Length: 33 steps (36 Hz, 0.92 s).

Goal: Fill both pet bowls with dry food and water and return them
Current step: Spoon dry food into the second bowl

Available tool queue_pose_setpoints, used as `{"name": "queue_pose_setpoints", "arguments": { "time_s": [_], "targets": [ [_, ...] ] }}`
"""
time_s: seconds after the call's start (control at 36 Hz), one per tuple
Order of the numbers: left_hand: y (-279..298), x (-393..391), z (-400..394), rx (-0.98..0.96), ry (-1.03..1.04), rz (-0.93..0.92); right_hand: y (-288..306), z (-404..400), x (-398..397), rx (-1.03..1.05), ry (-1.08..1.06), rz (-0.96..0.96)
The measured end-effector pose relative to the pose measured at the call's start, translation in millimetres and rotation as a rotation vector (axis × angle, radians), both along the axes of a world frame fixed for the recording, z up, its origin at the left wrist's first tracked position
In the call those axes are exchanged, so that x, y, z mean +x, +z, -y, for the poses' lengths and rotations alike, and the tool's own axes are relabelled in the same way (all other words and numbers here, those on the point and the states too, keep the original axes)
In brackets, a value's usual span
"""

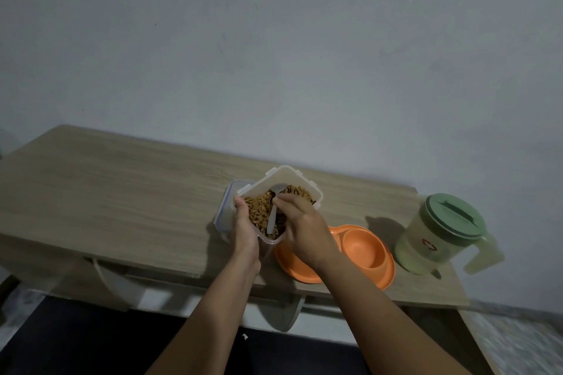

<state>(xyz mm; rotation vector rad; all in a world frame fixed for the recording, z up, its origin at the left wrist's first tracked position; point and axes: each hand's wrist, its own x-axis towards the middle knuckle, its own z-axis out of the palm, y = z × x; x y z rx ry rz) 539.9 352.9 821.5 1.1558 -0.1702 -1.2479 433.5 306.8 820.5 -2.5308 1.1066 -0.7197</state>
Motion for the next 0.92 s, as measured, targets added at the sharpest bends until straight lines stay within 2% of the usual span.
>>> {"name": "queue_pose_setpoints", "arguments": {
  "time_s": [0.08, 0.19, 0.31, 0.42, 0.5, 0.61, 0.72, 0.81, 0.92],
  "targets": [
    [-6.5, 4.3, 6.7, 0.028, 0.0, 0.025, 3.9, 6.4, -6.6, -0.032, -0.154, 0.169],
    [-1.8, 8.5, 15.6, -0.003, -0.091, 0.059, 7.5, 20.3, -16.7, -0.037, -0.38, 0.198],
    [3.6, 15.5, 29.8, 0.022, -0.22, 0.087, 13.9, 33.8, -28.1, 0.199, -0.553, 0.266],
    [5.8, 21.5, 50.3, 0.05, -0.302, 0.02, 14.6, 49.1, -39.3, 0.476, -0.673, 0.411],
    [3.5, 20.9, 70.8, 0.069, -0.403, 0.032, 11.8, 61.7, -45.1, 0.597, -0.72, 0.469],
    [2.3, 13.1, 101.4, 0.075, -0.511, 0.112, 10.4, 78.3, -56.9, 0.659, -0.788, 0.585],
    [-1.9, 1.9, 134.0, 0.008, -0.522, 0.178, 2.7, 102.1, -68.4, 0.721, -0.875, 0.69],
    [-5.7, -11.9, 153.4, -0.021, -0.518, 0.251, -3.8, 118.5, -72.6, 0.717, -0.998, 0.704],
    [-21.0, -23.4, 181.4, 0.012, -0.502, 0.363, -7.5, 143.7, -79.2, 0.715, -1.039, 0.661]
  ]
}}
